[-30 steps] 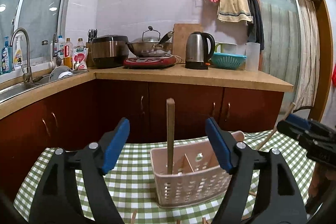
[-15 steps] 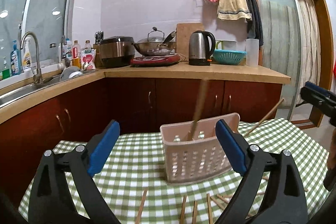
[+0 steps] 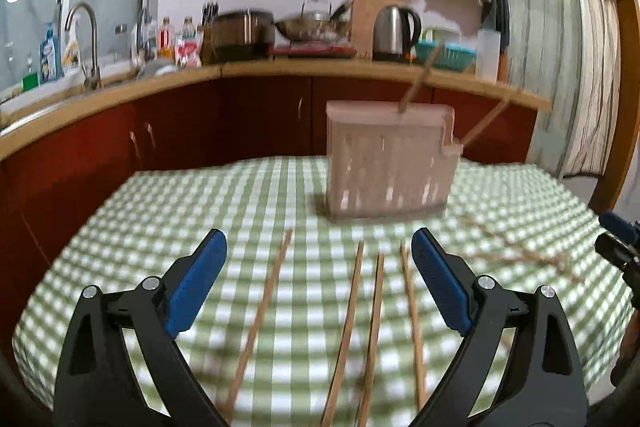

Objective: Organize utensils
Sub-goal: 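Move both tools back to the loose chopsticks and close each on one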

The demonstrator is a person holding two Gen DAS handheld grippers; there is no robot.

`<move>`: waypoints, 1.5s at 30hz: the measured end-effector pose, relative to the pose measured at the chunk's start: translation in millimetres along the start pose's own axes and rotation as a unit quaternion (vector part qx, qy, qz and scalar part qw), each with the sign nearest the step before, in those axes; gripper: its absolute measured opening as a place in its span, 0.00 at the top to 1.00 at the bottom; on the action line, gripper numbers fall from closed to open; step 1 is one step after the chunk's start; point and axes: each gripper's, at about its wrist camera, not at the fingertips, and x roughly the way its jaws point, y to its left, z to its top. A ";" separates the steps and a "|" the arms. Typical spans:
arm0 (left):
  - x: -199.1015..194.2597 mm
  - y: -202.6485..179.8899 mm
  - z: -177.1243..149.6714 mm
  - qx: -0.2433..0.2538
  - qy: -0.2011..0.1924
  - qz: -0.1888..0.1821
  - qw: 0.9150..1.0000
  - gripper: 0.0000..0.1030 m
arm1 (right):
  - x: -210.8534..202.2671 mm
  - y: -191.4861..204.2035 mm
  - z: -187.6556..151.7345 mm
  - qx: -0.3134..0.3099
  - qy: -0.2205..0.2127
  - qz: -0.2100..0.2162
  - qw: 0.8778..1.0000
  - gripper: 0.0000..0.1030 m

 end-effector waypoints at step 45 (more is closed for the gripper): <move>-14.4 -2.5 -109.3 0.044 0.085 -0.013 0.995 0.82 | 8.6 8.9 -87.3 0.024 0.085 0.052 0.995 0.89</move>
